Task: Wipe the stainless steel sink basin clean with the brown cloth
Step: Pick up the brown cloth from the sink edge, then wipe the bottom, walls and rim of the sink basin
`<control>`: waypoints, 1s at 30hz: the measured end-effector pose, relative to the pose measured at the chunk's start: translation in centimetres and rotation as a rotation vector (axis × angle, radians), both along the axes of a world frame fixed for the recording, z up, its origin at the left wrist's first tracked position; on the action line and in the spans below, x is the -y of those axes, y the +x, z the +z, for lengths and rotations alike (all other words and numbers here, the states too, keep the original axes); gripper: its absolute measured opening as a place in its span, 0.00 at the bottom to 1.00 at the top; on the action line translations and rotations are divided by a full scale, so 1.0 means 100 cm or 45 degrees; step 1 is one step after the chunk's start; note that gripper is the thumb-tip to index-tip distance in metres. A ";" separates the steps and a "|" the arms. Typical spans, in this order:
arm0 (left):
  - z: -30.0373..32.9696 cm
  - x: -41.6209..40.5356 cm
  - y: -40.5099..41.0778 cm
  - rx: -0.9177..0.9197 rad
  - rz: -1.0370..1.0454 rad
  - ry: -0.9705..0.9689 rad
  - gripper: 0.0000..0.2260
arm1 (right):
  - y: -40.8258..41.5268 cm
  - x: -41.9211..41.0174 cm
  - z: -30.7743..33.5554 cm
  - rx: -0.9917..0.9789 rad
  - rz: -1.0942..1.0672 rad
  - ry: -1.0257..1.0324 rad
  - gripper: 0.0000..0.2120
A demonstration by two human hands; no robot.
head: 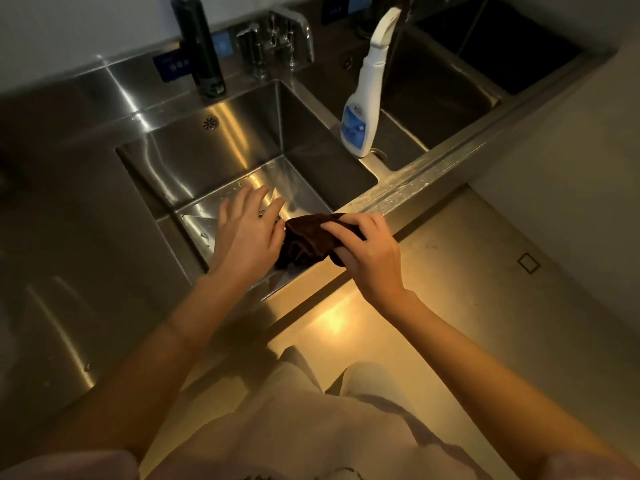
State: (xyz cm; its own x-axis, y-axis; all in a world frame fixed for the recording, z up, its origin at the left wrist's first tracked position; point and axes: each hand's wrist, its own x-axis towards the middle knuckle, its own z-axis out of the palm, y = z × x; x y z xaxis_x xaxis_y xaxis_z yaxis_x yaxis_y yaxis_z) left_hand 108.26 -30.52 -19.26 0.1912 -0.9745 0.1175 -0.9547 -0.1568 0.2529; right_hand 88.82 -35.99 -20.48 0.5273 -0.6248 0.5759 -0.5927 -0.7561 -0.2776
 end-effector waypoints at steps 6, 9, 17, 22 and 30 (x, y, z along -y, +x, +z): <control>0.020 0.016 -0.062 0.096 -0.024 -0.033 0.20 | -0.062 0.017 0.023 0.126 -0.143 -0.025 0.11; 0.027 0.029 -0.105 0.146 -0.057 -0.045 0.20 | -0.106 0.022 0.026 0.144 -0.232 -0.029 0.12; 0.027 0.059 -0.234 0.183 -0.252 -0.141 0.16 | -0.243 0.016 0.015 0.193 -0.515 0.070 0.14; 0.021 0.074 -0.305 0.252 -0.424 -0.134 0.18 | -0.310 0.003 0.007 0.229 -0.699 0.090 0.13; 0.010 0.098 -0.389 0.253 -0.669 -0.080 0.19 | -0.381 -0.002 -0.010 0.168 -0.899 0.177 0.13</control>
